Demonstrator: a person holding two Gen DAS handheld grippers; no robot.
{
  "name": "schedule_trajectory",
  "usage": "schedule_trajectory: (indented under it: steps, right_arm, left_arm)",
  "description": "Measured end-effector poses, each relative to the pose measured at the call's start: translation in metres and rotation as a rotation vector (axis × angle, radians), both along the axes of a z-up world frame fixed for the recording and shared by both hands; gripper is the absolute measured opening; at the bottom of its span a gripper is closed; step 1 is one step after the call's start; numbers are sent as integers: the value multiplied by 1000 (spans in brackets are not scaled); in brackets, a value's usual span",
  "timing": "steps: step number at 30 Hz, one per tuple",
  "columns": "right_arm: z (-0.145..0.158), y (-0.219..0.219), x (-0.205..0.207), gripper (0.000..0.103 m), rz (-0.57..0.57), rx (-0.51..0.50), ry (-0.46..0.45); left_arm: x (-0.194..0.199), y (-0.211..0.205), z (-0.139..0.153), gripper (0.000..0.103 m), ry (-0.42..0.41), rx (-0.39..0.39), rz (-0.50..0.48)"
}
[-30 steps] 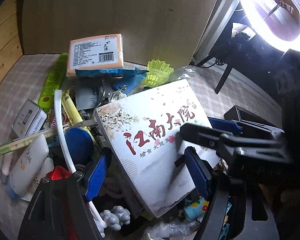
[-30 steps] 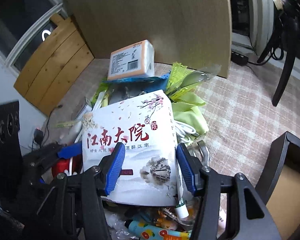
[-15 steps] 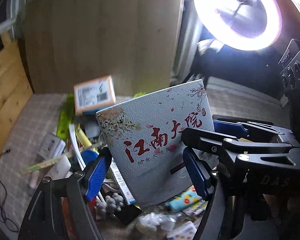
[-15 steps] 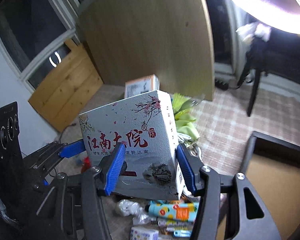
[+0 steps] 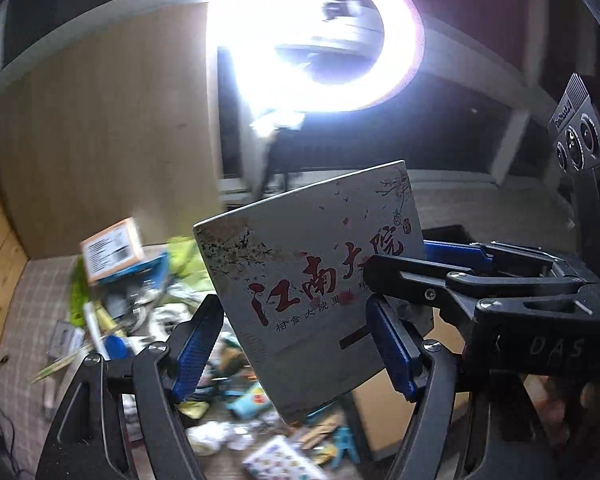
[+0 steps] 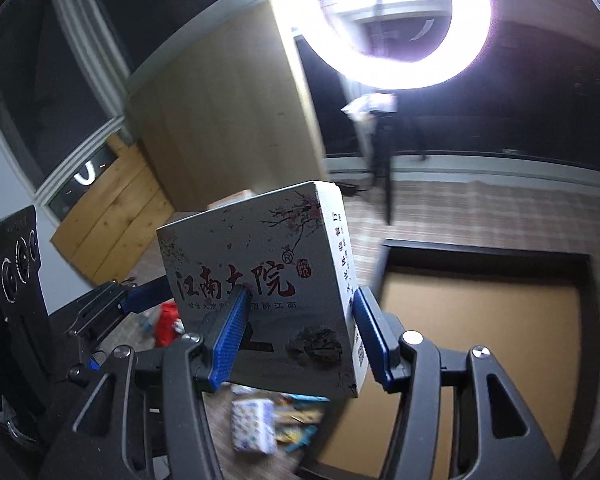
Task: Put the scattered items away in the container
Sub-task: 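Lift the book box with both grippers, lower it into the black tray, open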
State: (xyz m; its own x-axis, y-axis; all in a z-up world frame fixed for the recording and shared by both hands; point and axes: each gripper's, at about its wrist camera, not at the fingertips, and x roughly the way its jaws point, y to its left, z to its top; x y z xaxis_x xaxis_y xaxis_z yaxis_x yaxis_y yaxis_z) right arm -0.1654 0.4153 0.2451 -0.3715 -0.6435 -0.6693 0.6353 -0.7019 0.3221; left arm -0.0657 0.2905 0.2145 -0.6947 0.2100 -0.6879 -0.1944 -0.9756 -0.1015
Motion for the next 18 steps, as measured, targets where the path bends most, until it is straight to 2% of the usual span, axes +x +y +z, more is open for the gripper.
schedule_trajectory:
  steps: [8,14,18]
  right_arm:
    - [0,78,1,53,-161,42,17]
    - [-7,143,1,53,-299,58,-8]
    - [-15,167,1,53,-360,107,-16]
  left_arm:
    - [-1,71,0,71,-12,3,-166]
    - [9,138,1,71,-12,-21,-286]
    - [13,174,-6,71,-38,-41,-365]
